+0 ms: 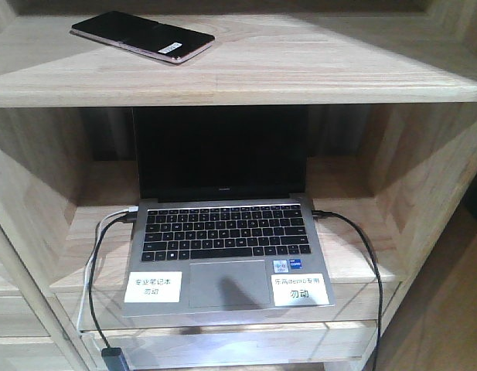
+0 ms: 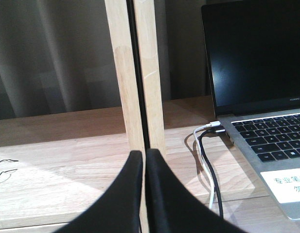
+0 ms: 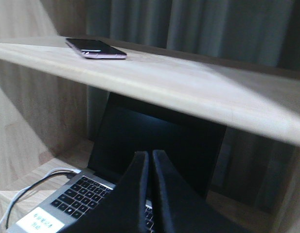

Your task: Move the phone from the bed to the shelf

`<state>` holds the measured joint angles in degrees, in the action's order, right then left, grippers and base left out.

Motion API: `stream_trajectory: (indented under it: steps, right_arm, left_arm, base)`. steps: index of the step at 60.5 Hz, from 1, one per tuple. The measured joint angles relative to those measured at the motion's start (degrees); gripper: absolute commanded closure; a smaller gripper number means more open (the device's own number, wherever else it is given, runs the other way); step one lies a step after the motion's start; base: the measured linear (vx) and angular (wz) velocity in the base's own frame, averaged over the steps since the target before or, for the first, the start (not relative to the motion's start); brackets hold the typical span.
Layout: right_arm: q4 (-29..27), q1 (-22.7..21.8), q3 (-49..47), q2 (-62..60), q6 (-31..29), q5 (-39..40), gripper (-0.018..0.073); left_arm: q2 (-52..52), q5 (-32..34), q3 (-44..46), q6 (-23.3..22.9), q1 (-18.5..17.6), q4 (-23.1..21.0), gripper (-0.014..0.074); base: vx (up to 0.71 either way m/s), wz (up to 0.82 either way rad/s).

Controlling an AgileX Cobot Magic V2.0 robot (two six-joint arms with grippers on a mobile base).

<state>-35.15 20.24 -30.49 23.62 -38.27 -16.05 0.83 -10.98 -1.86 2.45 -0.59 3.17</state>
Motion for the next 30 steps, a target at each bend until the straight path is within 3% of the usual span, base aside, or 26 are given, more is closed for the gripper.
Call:
stream_trajectory:
  steps: [16,30]
  right_arm:
    - [-0.63,0.00,7.60,-11.97,0.00,0.07,0.0562]
    - [-0.67,0.00,9.10,-13.97,0.00,0.04,0.0562]
  left_arm:
    - [0.00,0.00,0.00,0.00,0.00,0.00,0.0596]
    - [0.00,0.00,0.00,0.00,0.00,0.00,0.0596]
  base:
    - [0.00,0.00]
    - [0.00,0.00]
